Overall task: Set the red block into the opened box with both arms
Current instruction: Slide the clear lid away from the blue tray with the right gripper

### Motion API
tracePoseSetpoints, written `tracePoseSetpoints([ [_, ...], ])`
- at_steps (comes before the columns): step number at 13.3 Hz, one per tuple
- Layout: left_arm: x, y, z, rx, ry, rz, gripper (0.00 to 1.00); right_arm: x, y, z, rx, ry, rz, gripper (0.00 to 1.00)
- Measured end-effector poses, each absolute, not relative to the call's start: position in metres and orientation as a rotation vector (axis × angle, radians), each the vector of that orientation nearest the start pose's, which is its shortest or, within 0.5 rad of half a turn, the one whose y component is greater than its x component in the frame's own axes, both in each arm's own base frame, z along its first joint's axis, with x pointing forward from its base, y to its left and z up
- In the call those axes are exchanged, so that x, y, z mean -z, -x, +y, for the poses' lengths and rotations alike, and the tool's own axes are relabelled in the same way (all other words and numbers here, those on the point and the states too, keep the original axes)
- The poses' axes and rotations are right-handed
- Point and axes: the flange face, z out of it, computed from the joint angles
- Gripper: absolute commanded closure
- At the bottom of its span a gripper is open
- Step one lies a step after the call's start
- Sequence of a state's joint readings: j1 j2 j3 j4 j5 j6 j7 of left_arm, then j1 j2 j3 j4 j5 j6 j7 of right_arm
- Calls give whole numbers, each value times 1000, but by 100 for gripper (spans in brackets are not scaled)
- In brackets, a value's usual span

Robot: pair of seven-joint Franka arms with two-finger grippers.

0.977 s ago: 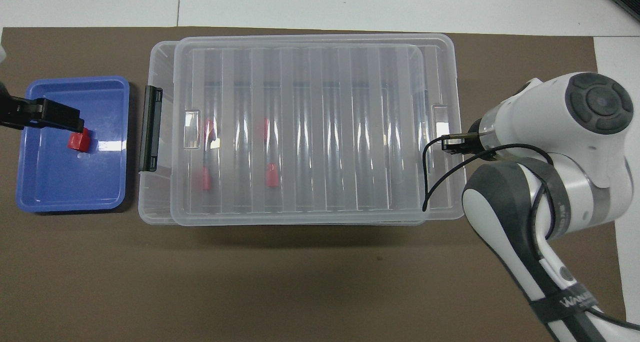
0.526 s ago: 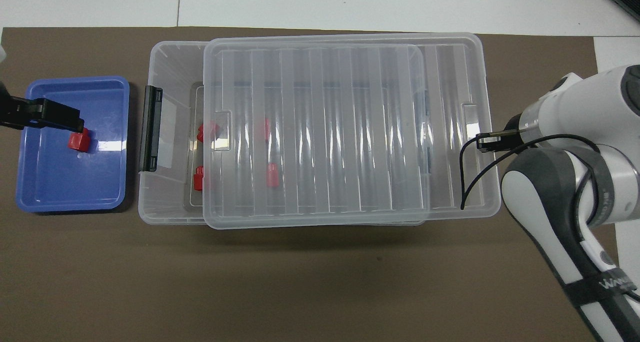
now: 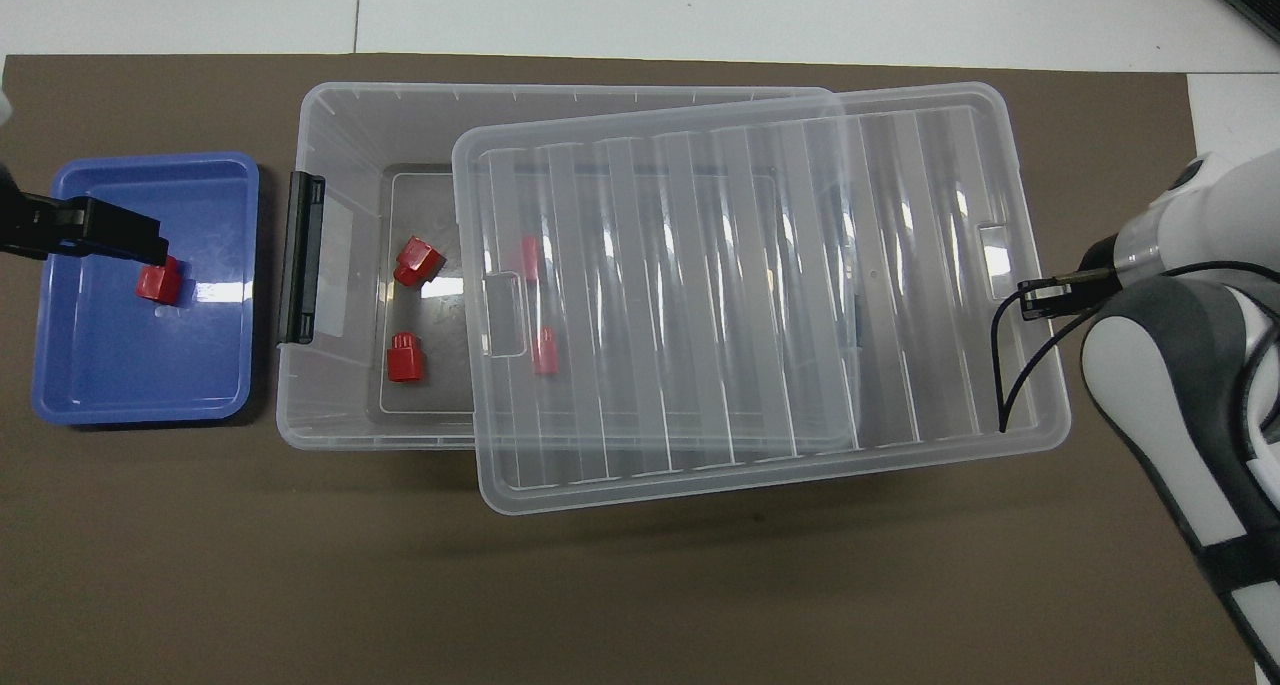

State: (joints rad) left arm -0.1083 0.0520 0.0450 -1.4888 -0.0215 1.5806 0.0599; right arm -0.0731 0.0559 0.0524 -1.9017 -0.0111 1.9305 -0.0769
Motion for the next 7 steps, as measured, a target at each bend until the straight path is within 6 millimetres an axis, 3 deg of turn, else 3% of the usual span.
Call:
tracePoseSetpoints([
  [7,-635,-571,-39,63,3154,195,0,-467,-572,-16,-38,3167,-23,100],
])
